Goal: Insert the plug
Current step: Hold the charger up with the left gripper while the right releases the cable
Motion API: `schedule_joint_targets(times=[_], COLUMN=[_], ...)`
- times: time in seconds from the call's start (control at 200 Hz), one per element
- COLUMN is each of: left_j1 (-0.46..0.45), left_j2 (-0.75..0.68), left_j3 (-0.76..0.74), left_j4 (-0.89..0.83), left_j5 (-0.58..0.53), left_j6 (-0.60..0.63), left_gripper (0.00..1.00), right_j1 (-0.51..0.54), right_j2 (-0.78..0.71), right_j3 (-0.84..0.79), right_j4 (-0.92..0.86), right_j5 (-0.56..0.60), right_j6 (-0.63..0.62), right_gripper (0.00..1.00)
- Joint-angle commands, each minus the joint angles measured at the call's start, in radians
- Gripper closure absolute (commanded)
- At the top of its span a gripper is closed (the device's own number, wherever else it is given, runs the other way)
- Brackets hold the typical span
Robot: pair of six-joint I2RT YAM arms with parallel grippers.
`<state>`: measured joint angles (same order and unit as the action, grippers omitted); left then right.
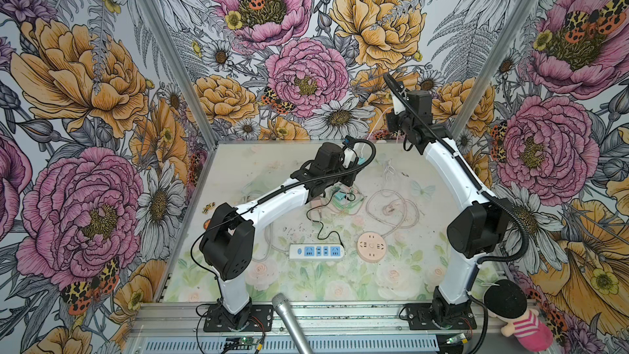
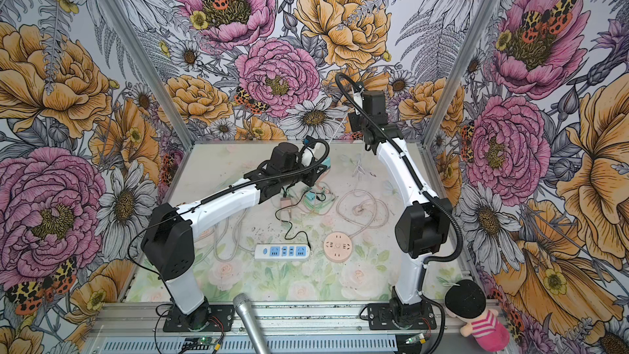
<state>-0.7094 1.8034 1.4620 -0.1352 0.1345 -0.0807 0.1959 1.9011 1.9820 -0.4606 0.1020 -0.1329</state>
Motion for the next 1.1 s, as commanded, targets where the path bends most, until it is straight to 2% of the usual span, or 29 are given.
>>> schedule_joint_targets(times=[0.0,0.135,0.37,0.545,0.741,0.971,1.096], left_j1=[-0.011,-0.021,-0.041,-0.044,-0.044,-0.061,-0.084], left_j2=[0.048,0.081,0.101,0.075,0.031,0.054,0.082], left_j3=[0.036,0.047,0.025,-0.02,-0.087,-0.087,-0.056], left_j4=[0.017,0.023,0.028,0.028,0.028,0.061,0.065], left_j5=[0.031,0.036,0.037,0.04,0.042,0.065,0.056], left_j6=[-0.027,-0.035,-0.05,-0.058,-0.063,-0.109,-0.11], left_gripper=[0.88,0.88,0.89,0.89,0.89,0.89,0.89], right_j1=[-0.034,-0.057,-0.082,-0.084,-0.085,-0.11,-0.128], right_j2=[0.024,0.059,0.096,0.098,0.077,-0.005,-0.089], right_j3=[0.06,0.055,-0.051,-0.135,-0.218,-0.328,-0.422], right_j4=[0.046,0.058,0.07,0.072,0.07,0.066,0.065], right_j5=[0.015,0.031,0.151,0.098,0.054,-0.01,-0.047], right_j6=[-0.003,0.004,0.083,0.13,0.191,0.256,0.292], right_gripper=[1.0,1.0,1.0,1.0,0.82,0.46,0.42])
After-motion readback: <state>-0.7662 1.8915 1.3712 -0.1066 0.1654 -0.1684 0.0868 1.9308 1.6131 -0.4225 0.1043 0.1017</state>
